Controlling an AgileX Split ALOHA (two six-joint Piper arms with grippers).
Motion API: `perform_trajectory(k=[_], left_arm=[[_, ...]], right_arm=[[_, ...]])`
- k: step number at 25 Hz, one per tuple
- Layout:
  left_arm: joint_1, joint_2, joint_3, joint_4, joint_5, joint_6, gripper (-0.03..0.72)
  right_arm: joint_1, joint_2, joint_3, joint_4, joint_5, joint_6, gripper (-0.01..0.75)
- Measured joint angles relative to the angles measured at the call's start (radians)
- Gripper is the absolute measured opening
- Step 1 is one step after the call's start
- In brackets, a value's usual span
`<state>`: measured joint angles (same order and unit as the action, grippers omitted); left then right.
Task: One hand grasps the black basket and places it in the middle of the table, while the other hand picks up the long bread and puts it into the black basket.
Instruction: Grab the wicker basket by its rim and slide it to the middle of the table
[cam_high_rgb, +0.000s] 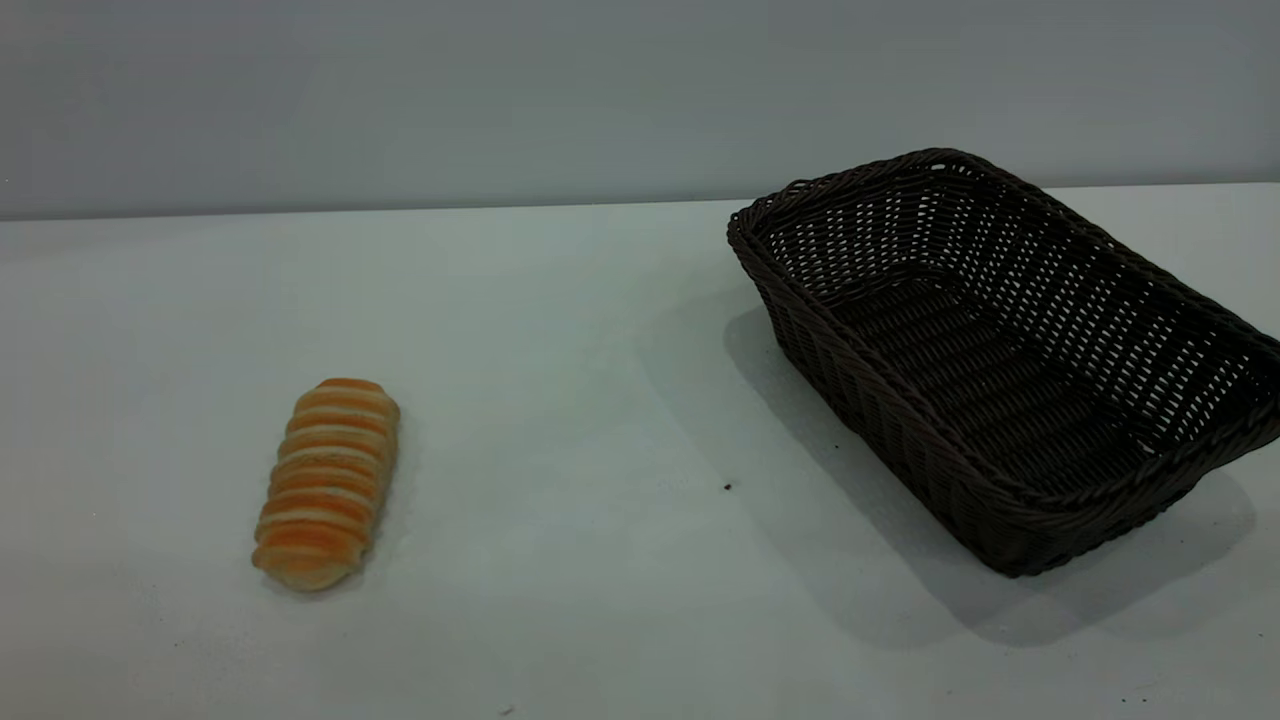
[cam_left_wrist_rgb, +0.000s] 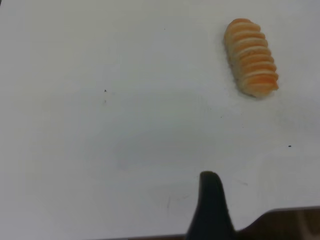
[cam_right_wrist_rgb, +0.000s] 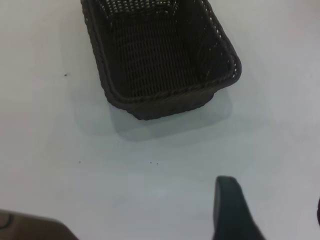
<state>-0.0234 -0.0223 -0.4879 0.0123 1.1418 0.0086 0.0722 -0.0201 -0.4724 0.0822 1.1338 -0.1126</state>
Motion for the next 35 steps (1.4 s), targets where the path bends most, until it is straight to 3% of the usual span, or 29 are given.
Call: perform_trajectory(k=[19,23,31,35], left_arm=[[0.0,0.001,0.0,0.0,-0.016,0.0,0.591],[0.0,0.104,-0.045,-0.012,-0.048,-0.009,0.591],[0.0,0.552,-0.225,-0.026,-0.215,0.045,0.591],[0.0,0.716,-0.259,-0.027,-0.297,0.068,0.591]], right_arm=[[0.0,0.0,0.0,-0.025,-0.001,0.025,0.414],[0.0,0.075,-0.015,-0.001,-0.023,0.032,0.416],[0.0,0.546,-0.067,0.137,-0.21,0.033,0.547],[0.0,0.784,-0.071,0.25,-0.344,0.075,0.575]])
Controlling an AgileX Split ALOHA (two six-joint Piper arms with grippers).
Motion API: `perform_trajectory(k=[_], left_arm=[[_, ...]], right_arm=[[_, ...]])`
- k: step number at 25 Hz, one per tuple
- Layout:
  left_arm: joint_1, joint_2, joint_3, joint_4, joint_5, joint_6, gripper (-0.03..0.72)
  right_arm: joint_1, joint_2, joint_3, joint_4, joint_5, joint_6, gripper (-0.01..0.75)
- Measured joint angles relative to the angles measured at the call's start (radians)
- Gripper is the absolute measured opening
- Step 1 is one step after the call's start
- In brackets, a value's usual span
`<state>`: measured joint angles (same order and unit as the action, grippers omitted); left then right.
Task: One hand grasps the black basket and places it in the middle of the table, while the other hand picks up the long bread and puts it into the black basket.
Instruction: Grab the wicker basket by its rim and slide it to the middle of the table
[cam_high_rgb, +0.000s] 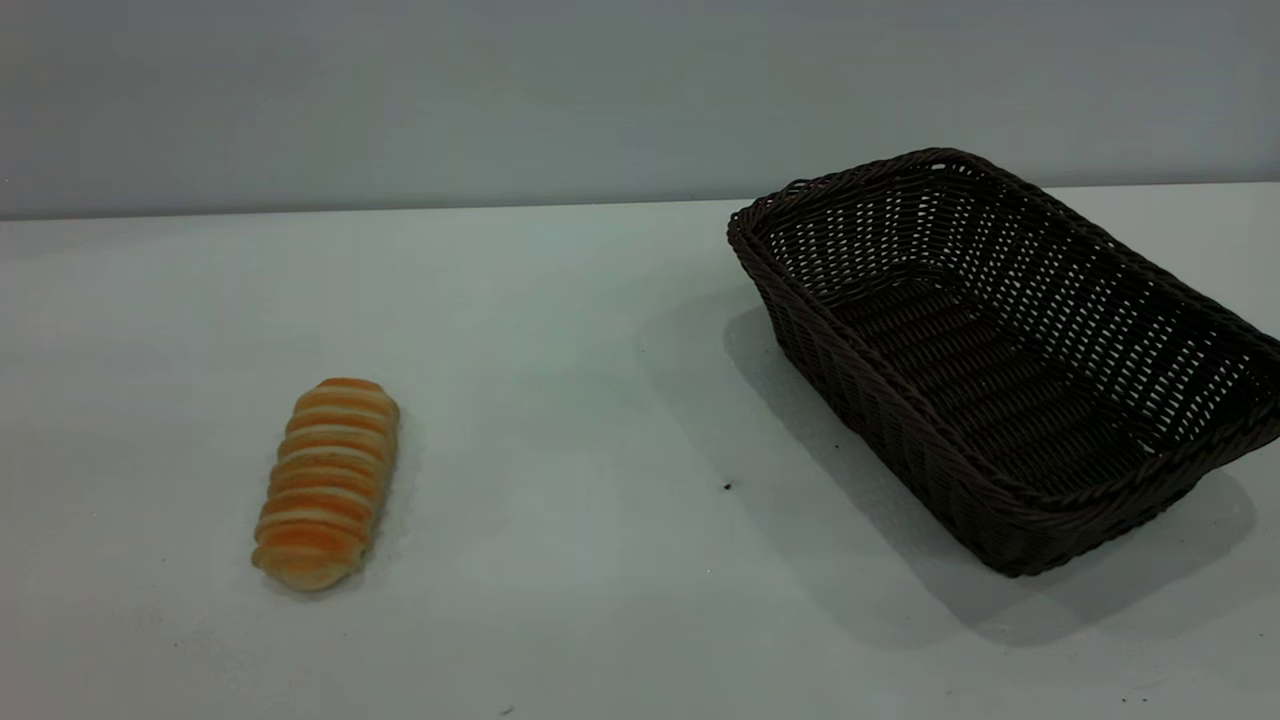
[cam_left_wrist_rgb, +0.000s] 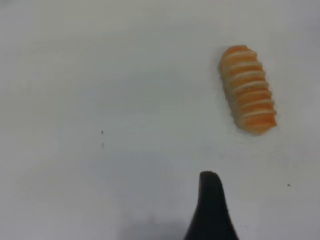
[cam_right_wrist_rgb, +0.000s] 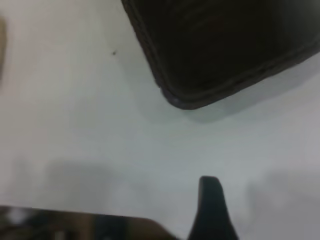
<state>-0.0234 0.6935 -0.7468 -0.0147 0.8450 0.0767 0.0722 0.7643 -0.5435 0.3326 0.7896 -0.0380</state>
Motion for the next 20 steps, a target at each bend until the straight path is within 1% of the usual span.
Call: perform_trajectory(k=[4,11,14,20], left_arm=[[0.0,0.103,-0.001,-0.006,-0.058,0.007,0.591],[0.0,0.157,-0.001,-0.01,-0.068,0.009,0.591],[0.0,0.157,-0.001,-0.011,-0.074,0.009,0.591],[0.0,0.157,-0.001,-0.011,-0.089,0.012,0.591]], right_arm=[[0.0,0.261,-0.001,0.08,-0.107,0.066,0.578],[0.0,0.641,-0.01,0.318,-0.32,0.082,0.578],[0.0,0.772,-0.031,0.421,-0.372,0.038,0.578],[0.0,0.945,-0.087,0.59,-0.455,-0.035,0.578]])
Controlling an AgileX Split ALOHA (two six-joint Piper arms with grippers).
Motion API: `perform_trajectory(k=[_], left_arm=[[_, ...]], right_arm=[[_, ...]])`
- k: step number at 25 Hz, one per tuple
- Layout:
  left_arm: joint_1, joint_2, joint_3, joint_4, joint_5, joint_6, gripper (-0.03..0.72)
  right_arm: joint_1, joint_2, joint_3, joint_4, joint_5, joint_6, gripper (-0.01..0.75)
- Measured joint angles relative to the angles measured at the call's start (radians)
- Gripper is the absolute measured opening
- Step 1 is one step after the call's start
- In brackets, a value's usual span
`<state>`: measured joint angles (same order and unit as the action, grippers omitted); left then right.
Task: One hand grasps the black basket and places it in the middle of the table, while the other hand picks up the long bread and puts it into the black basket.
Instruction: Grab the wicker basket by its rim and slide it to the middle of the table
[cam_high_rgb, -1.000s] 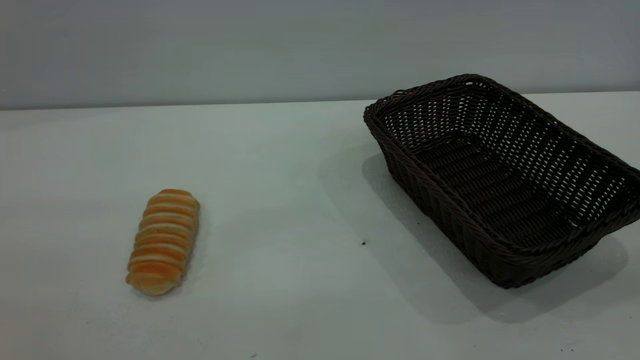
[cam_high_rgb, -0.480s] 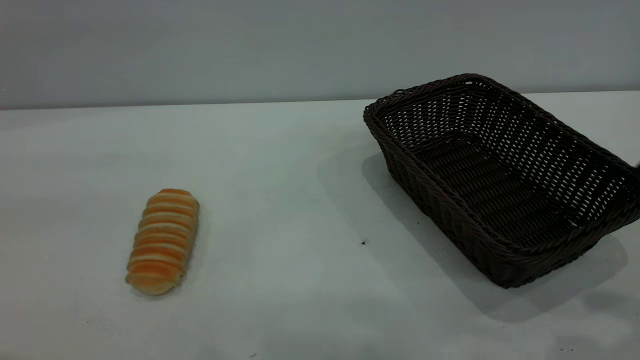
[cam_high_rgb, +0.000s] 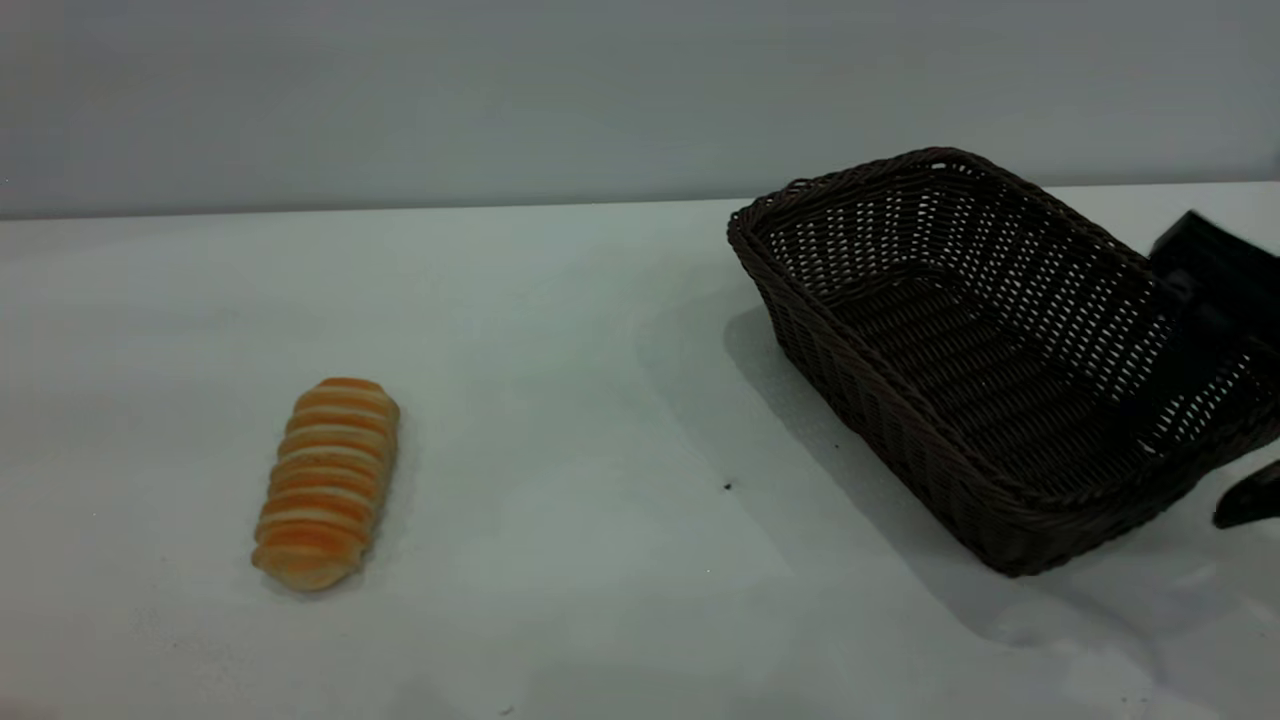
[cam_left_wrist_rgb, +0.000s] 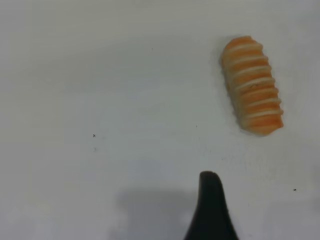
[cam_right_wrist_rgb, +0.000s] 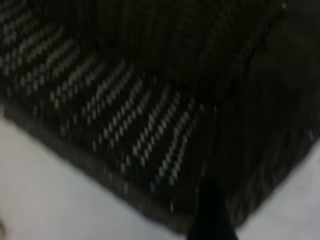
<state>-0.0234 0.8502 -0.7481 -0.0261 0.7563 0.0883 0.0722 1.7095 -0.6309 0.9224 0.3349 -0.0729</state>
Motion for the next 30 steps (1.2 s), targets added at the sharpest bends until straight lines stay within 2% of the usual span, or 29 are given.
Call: perform_trajectory(k=[6,9,12,17,22,25,30], left_arm=[[0.0,0.0,0.0,0.0,-0.012,0.0,0.591],[0.0,0.0,0.0,-0.005,-0.014,0.0,0.591],[0.0,0.0,0.0,-0.018,-0.015,0.0,0.591],[0.0,0.0,0.0,-0.022,-0.015,0.0,0.591],[0.0,0.0,0.0,-0.022,-0.015,0.0,0.591],[0.0,0.0,0.0,-0.023,-0.015,0.0,0.591],[0.0,0.0,0.0,-0.023,-0.015,0.0,0.591]], right_arm=[[0.0,0.138,-0.051,0.107,-0.091,-0.005,0.57],[0.0,0.202,-0.075,0.187,-0.131,-0.005,0.517],[0.0,0.256,-0.088,0.244,-0.148,-0.005,0.399],[0.0,0.299,-0.095,0.313,-0.158,-0.003,0.108],[0.0,0.299,-0.101,0.318,-0.155,-0.006,0.096],[-0.017,0.301,-0.127,0.288,-0.11,-0.032,0.096],[-0.084,0.308,-0.289,0.025,0.118,-0.112,0.096]])
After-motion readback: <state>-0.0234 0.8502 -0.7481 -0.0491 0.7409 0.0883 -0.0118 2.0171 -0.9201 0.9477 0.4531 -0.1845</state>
